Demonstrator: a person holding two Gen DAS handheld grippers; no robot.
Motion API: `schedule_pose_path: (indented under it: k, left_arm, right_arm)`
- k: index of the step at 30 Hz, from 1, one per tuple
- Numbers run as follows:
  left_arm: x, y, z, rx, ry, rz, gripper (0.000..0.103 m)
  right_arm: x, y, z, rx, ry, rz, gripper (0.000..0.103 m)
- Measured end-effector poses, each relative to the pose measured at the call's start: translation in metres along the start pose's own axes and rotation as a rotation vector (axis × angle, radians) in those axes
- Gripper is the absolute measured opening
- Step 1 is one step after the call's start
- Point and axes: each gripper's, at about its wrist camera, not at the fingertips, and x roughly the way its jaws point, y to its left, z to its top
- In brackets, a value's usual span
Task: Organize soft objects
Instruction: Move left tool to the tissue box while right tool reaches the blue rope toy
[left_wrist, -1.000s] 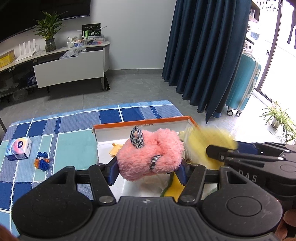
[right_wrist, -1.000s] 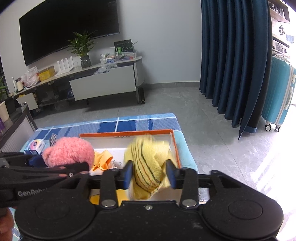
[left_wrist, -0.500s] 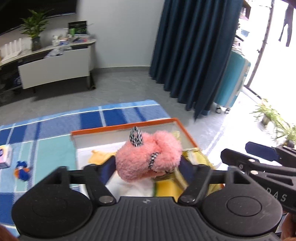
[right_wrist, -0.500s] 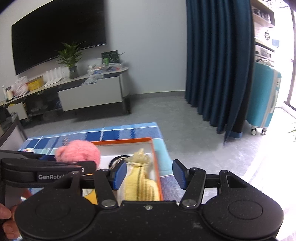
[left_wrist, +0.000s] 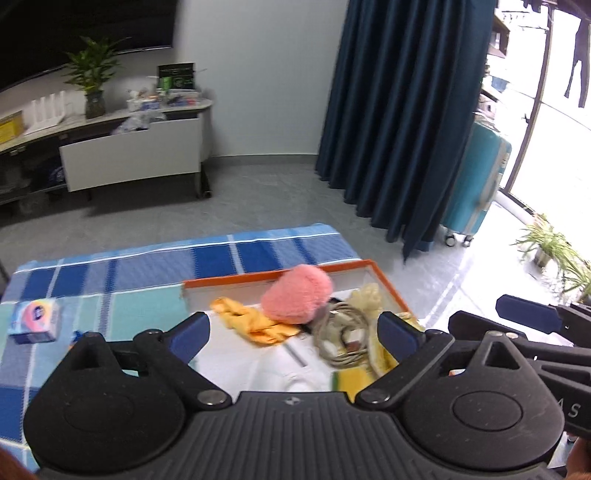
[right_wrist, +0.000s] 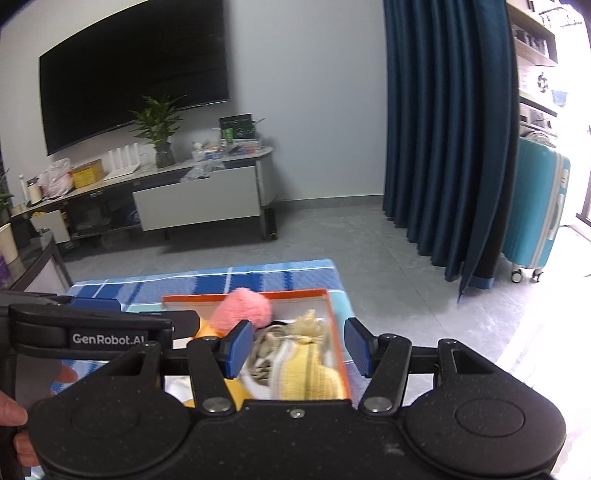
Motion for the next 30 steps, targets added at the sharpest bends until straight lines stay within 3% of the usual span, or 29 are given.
schedule_pose_path:
  k: [30]
  left_arm:
    - [-0.052, 0.131, -0.039, -0.195, 0.009, 0.216, 0.099]
  right_arm:
    - [0.032, 0.146, -0.016, -0.14, 0.115, 0.217, 0.067]
